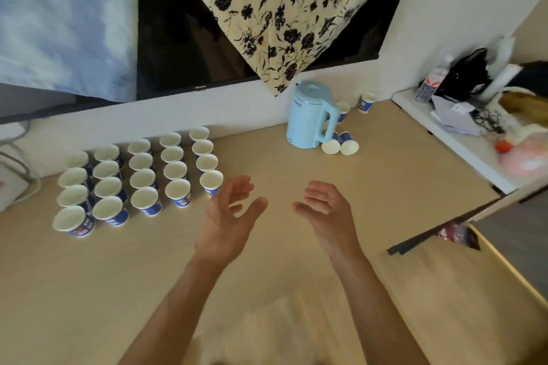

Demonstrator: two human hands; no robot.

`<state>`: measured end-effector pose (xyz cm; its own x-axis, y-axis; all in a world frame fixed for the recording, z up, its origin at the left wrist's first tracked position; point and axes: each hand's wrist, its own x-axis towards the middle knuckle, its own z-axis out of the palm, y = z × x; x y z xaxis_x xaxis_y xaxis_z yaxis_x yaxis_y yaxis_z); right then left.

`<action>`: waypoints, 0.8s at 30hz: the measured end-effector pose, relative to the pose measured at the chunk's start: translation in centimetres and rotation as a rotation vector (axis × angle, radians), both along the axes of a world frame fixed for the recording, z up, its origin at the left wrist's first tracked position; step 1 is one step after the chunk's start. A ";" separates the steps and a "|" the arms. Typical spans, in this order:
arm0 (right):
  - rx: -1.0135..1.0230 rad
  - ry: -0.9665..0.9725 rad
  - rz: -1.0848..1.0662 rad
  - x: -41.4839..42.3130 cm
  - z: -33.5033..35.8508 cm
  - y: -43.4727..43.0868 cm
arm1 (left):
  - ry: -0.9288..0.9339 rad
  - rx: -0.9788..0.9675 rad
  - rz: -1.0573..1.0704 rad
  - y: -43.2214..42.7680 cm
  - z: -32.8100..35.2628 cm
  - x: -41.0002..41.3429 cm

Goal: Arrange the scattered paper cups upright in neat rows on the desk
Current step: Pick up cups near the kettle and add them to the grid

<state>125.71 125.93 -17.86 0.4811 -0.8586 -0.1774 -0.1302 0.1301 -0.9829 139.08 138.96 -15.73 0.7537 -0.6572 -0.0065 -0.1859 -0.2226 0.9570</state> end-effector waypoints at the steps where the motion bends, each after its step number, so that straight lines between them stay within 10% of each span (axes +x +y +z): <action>1: -0.005 0.005 0.012 -0.9 0.2 -0.5 | -0.004 -0.015 0.016 -0.7 0.3 -1.1; 24: 0.101 0.092 0.003 -15.4 0.2 -18.9 | 0.098 0.020 -0.115 -23.9 -0.4 -15.2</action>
<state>110.28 107.08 -17.65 0.4617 -0.8325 -0.3062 -0.2198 0.2271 -0.9487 123.87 115.08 -16.17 0.6684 -0.7383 -0.0898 -0.1176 -0.2242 0.9674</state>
